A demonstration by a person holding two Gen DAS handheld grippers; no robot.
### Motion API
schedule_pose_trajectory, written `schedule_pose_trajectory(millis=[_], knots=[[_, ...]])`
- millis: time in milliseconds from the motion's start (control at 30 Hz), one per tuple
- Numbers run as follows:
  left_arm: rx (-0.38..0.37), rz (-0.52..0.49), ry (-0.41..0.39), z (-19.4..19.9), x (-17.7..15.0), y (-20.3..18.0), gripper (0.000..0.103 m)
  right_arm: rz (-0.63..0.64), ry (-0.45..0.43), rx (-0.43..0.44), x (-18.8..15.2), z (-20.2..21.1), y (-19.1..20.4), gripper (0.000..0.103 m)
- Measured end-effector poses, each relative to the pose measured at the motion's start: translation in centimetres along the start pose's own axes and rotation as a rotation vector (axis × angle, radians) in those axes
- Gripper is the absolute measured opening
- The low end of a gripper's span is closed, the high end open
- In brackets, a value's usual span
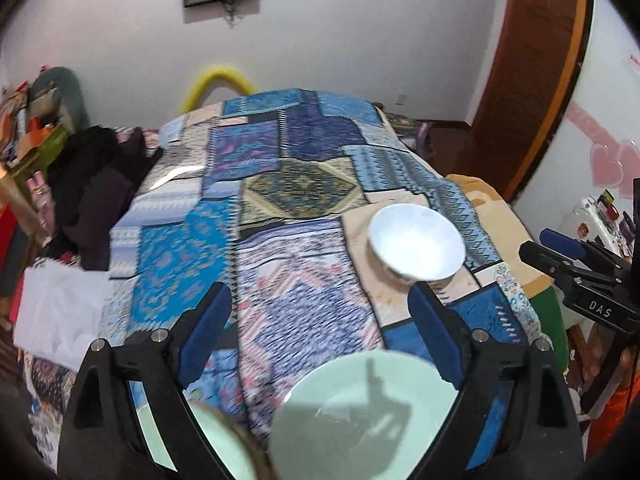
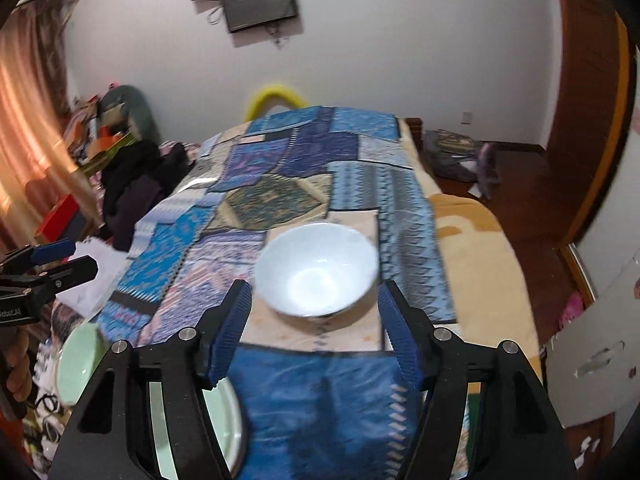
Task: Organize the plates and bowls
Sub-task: 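Move the left tool over to the white bowl on the quilt, then grasp the white bowl rim with the left tool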
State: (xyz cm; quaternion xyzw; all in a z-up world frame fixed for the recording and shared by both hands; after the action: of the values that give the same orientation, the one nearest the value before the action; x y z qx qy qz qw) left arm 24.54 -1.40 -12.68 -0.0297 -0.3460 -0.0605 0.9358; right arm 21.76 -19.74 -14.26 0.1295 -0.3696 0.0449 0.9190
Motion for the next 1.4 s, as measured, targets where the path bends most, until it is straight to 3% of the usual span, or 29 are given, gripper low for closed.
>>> schedule_pose_trajectory(millis=[200, 633, 733, 1100, 1233, 1400], knots=[[-0.071, -0.014, 0.059, -5.1, 2.6, -2.7, 0.09, -0.049, 0.029, -0.012, 0.3, -2.6, -2.7, 0.062], [-0.073, -0.017, 0.219, -16.8, 3.9, -3.9, 0.089, -0.146, 0.157, 0.027, -0.2, -10.0, -5.9, 0.06], [-0.072, -0.039, 0.248, -18.8, 3.6, -4.4, 0.083, -0.144, 0.186, 0.03, -0.6, -11.1, -6.0, 0.05], [-0.072, -0.055, 0.325, -22.8, 2.4, -5.0, 0.055, -0.14, 0.262, 0.063, -1.5, -14.0, -5.3, 0.033], [-0.089, -0.049, 0.358, -23.6, 1.8, -5.3, 0.037, -0.167, 0.282, 0.086, -1.9, -14.7, -5.2, 0.02], [-0.134, -0.041, 0.37, -23.7, 1.7, -5.7, 0.02, -0.151, 0.279, 0.085, -1.9, -14.5, -4.7, 0.019]])
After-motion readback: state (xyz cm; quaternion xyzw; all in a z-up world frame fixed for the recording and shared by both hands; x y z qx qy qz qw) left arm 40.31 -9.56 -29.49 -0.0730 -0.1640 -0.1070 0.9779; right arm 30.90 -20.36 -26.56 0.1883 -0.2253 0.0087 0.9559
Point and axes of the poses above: each gripper's, at about its wrist camera, not at the fingertips, and z roughly against the way its jaws point, y to its left, x to its top, the point moved 5 cm from there along -z, roughly the way its jaws point, and after that the axes turned 4 degrees about -z, right-handed, at the moved point
